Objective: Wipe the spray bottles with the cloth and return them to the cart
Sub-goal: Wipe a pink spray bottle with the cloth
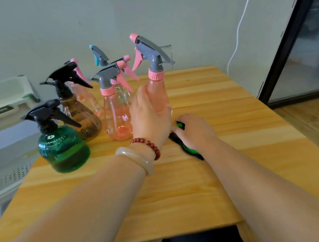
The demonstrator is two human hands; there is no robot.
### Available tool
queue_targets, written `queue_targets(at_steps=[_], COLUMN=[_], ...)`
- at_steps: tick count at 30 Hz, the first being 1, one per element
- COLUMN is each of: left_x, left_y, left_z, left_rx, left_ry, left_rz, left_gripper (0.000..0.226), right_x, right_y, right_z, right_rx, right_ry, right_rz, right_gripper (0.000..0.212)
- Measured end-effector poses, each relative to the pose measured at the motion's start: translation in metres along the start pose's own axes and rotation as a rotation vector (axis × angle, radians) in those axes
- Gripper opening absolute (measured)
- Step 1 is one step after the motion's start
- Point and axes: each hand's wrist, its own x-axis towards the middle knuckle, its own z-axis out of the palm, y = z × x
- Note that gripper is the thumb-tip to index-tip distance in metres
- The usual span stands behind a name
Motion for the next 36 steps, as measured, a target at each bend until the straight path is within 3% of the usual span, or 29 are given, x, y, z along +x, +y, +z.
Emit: queue_targets(at_steps=[2, 4, 7, 12, 15, 19, 23, 24, 30, 33, 36], left_x=[-0.016, -0.029, -0.042, -0.058, -0.065, -0.065, -0.062, -0.063, -0.062, -0.043, -0.034], left_y=[-0.006, -0.011, -0.015, -0.025, -0.031, -0.04, -0.045, -0.043, -0.013, 0.004, 0.009], left_z=[-0.013, -0.027, -0.044, -0.067, -0.078, -0.096, -0.116, -0.119, -0.124, -0.128, -0.129], left_rx=[0.003, 0.014, 0.032, 0.014, 0.006, -0.018, -0.005, -0.017, -0.122, -0.116, -0.151], left_ry=[-0.015, -0.032, -0.069, -0.147, -0.189, -0.258, -0.37, -0.358, 0.048, 0.058, 0.035], left_rz=[-0.021, -0.024, -0.036, -0.075, -0.08, -0.09, -0.102, -0.089, 0.182, 0.171, 0.16], left_gripper=[0.073, 0.073, 0.076, 0.077, 0.078, 0.077, 0.085, 0.086, 0.086, 0.074, 0.044], right_x=[-0.01, -0.018, -0.031, -0.05, -0.054, -0.063, -0.069, -0.069, -0.072, -0.07, -0.068], right_y=[-0.005, -0.009, -0.013, -0.034, -0.056, -0.08, -0.098, -0.101, -0.111, -0.116, -0.118], right_z=[0.003, 0.003, -0.001, -0.001, -0.004, -0.013, -0.026, -0.027, -0.029, -0.033, -0.035], right_rx=[0.006, -0.004, 0.071, 0.426, 0.6, 0.712, 0.885, 0.911, 0.848, 0.892, 0.919], right_ry=[0.111, 0.186, 0.245, 0.429, 0.442, 0.458, 0.322, 0.293, 0.504, 0.541, 0.494], right_rz=[-0.014, -0.012, 0.061, 0.111, 0.116, -0.028, -0.083, -0.101, -0.221, -0.208, -0.267], right_gripper=[0.028, 0.025, 0.04, 0.057, 0.053, 0.041, 0.016, 0.007, 0.036, 0.024, 0.011])
